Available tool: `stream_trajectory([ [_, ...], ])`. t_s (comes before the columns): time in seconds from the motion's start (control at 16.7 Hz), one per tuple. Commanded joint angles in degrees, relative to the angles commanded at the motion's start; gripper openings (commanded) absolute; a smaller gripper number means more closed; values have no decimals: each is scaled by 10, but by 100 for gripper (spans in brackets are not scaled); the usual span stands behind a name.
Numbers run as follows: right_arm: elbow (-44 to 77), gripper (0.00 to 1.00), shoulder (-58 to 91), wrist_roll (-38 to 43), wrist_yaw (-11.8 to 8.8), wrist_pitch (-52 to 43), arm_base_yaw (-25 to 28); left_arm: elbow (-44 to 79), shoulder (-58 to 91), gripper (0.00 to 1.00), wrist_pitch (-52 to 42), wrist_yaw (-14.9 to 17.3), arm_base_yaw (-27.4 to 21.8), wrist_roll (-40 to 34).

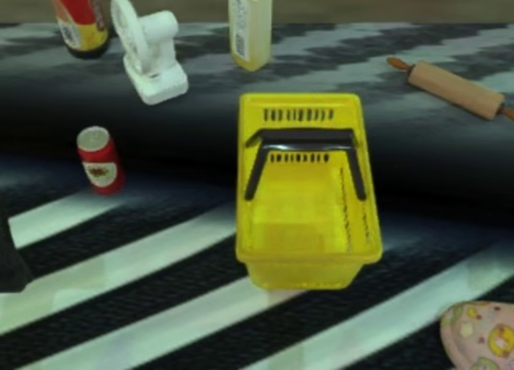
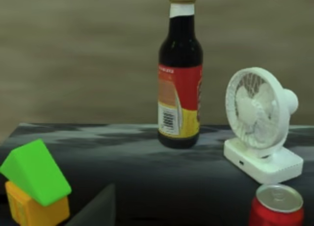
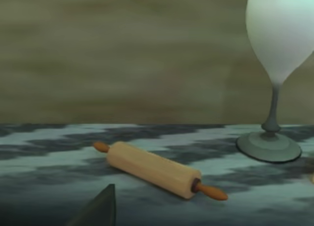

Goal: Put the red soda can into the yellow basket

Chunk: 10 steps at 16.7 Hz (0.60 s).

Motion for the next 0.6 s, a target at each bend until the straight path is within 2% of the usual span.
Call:
stream_trajectory([
  [0.3, 0, 100, 0, 0, 0, 0, 0, 35, 35, 100, -24, 2, -5, 13],
  [0.6, 0, 100, 0, 0, 0, 0, 0, 199, 214, 100, -135, 4, -22, 73],
])
